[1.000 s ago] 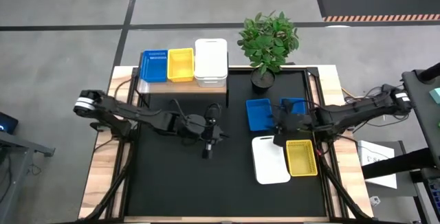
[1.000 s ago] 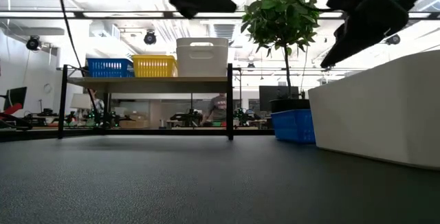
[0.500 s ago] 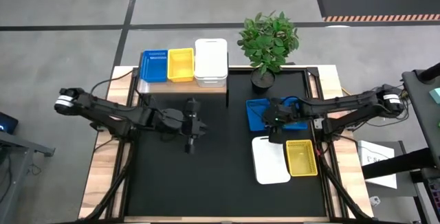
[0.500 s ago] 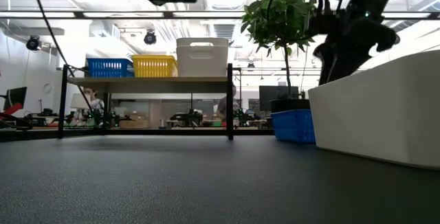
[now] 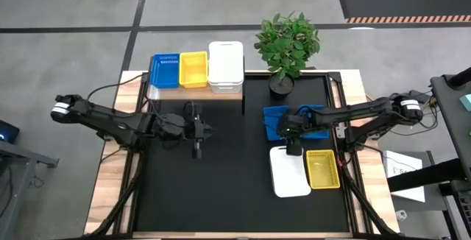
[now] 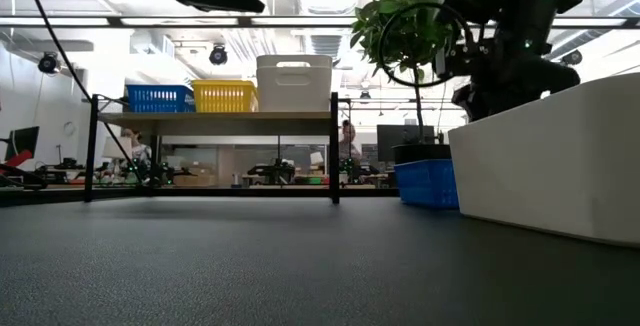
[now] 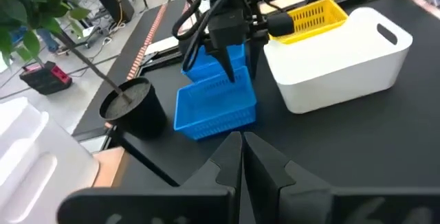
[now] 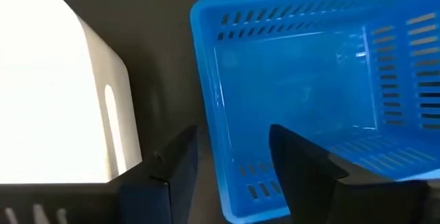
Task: Stack baskets on shelf by color
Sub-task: Stack the left blue bin into the blue bin on the shelf
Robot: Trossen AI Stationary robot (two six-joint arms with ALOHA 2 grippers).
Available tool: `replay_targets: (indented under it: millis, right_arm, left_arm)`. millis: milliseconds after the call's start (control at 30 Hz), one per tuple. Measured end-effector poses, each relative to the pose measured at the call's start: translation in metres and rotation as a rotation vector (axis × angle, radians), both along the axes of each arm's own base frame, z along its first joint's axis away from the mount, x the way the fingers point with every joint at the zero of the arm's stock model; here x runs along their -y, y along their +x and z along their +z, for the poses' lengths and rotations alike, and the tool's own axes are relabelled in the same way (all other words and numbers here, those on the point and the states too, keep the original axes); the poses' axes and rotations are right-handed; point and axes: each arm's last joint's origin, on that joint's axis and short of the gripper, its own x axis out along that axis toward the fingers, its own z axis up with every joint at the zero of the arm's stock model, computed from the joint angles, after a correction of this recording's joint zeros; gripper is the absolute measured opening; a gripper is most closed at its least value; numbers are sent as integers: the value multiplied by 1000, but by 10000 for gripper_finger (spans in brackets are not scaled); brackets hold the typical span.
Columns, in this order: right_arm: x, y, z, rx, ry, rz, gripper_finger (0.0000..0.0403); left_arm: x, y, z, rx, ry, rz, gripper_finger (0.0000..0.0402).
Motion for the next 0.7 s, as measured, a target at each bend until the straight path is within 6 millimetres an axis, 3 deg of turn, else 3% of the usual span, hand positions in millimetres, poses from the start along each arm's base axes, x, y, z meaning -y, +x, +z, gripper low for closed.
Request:
replay_targets:
  millis: [233, 500, 700]
  right_arm:
    - [0, 6, -15, -65, -8, 31, 144]
    - [0, 8, -19, -75, -25, 85, 23]
    - [0, 11, -12, -5, -40, 104, 10]
  left_arm:
    - [0, -1, -2, -17, 3, 2, 0]
    - [0, -2, -3, -37, 1, 4, 0]
    - [0, -2, -3, -37, 0, 4, 0]
